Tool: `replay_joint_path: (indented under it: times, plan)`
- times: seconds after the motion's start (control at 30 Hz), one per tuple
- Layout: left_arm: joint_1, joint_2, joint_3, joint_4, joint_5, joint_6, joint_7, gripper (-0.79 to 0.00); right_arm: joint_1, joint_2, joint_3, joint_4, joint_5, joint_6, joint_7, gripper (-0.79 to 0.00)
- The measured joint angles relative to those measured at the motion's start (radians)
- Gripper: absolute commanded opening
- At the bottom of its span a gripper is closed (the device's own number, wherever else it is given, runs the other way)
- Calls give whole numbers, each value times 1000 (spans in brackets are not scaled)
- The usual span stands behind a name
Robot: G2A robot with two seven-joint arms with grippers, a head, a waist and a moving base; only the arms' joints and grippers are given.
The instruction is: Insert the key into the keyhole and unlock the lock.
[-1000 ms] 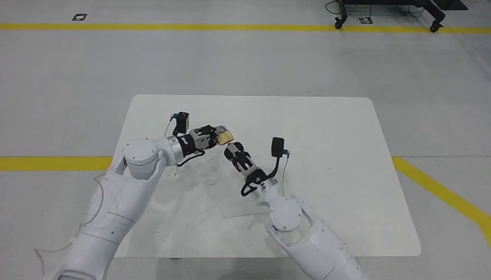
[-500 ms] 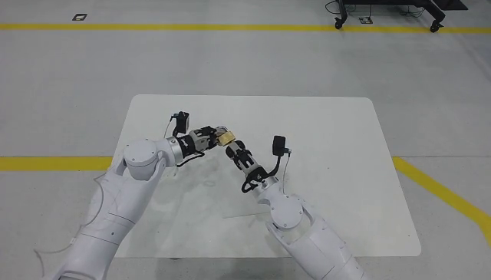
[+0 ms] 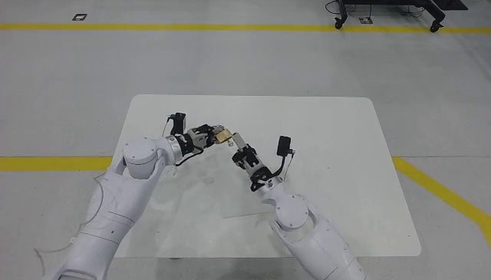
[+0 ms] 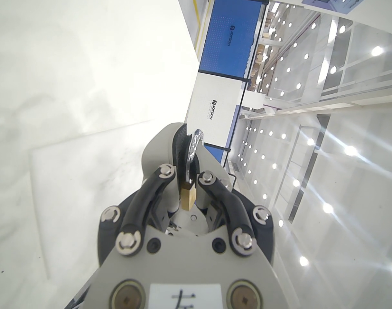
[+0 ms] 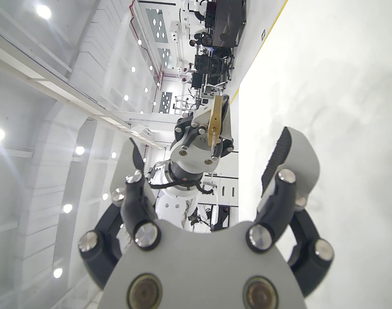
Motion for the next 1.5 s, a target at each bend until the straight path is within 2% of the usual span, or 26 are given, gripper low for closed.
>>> replay_joint_path:
  times: [0.13,0.27,0.3,0.33,0.37,0.4,0.63,0.93,1.33,1.5]
  plan:
    - [-29,-6,13,43,-31,112,-14,-785,-59,17,69,-85,28,-46,66,0]
    - [-59,-11,25,86,-80,180,-74,-785,-119,31,121,-176,71,-110,141,0]
    - [-65,-12,27,95,-91,189,-92,-785,-129,34,129,-190,83,-125,165,-277]
    - [-72,-13,30,107,-106,199,-120,-785,-137,37,136,-202,95,-140,195,-465]
    - [-77,-14,32,117,-118,205,-144,-785,-139,38,138,-207,100,-148,216,-736]
    - [-83,-14,34,127,-128,212,-168,-785,-138,39,136,-209,103,-152,234,-785]
    - [-122,-18,44,209,-205,260,-312,-785,-100,35,80,-174,54,-159,283,-785]
    - [-147,-20,62,257,-236,250,-409,-785,-36,19,35,-76,-25,-144,179,-785]
    - [-162,-22,72,288,-263,234,-439,-785,-8,4,-5,-31,-160,-146,44,-785]
    - [-157,-21,56,278,-256,178,-357,-785,-45,10,12,-75,-119,-188,76,-640]
